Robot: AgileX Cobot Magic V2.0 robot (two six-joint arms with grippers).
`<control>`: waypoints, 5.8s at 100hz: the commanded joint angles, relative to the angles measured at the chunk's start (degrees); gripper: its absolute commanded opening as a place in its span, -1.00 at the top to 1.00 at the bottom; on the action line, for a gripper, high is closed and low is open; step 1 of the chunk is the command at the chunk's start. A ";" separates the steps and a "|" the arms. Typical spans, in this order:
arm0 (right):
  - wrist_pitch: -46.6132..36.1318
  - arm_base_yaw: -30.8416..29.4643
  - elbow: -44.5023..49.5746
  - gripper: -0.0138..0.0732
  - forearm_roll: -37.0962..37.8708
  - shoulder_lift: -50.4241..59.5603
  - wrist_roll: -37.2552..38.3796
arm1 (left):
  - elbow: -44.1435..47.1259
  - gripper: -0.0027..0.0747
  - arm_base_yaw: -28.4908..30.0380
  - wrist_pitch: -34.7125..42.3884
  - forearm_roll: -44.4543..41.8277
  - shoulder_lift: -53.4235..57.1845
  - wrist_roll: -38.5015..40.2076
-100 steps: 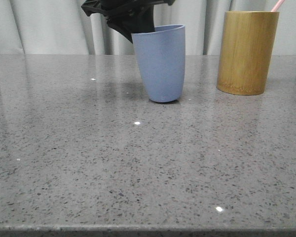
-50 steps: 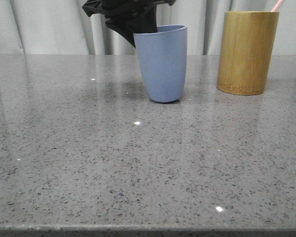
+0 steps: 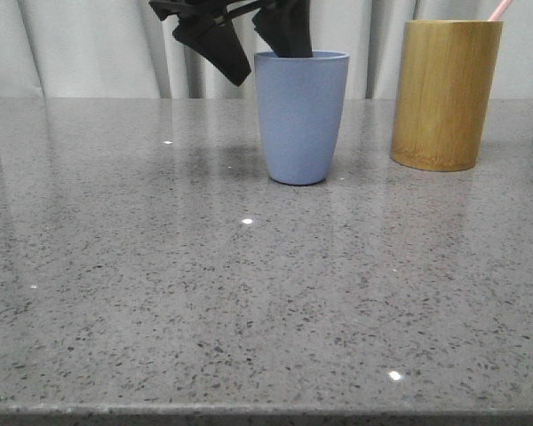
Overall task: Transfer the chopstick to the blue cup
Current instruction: 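Open the left gripper and lift it off the blue cup, then reach the right gripper to the pink chopstick in the bamboo holder, then grasp the pink chopstick with the right gripper and lift it out, then lower the pink chopstick into the blue cup and open the right gripper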
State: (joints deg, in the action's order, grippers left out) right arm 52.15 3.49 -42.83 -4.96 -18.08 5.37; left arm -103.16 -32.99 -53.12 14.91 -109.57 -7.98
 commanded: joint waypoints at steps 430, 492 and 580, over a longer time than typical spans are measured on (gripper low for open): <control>-83.29 2.42 -9.96 0.82 1.47 -54.45 11.26 | 57.08 -0.40 20.20 12.04 -13.07 73.55 8.93; -69.03 12.71 -20.36 0.82 2.64 -43.39 15.24 | 57.08 -0.40 20.20 12.04 -13.07 73.55 8.93; -68.21 23.83 -20.36 0.08 10.95 -59.42 15.24 | 57.08 -0.40 20.20 12.04 -13.07 73.55 8.93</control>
State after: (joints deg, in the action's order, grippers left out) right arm -11.45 27.35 -61.25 5.26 -79.24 20.72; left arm -44.73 -12.92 -45.41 1.80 -36.08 0.50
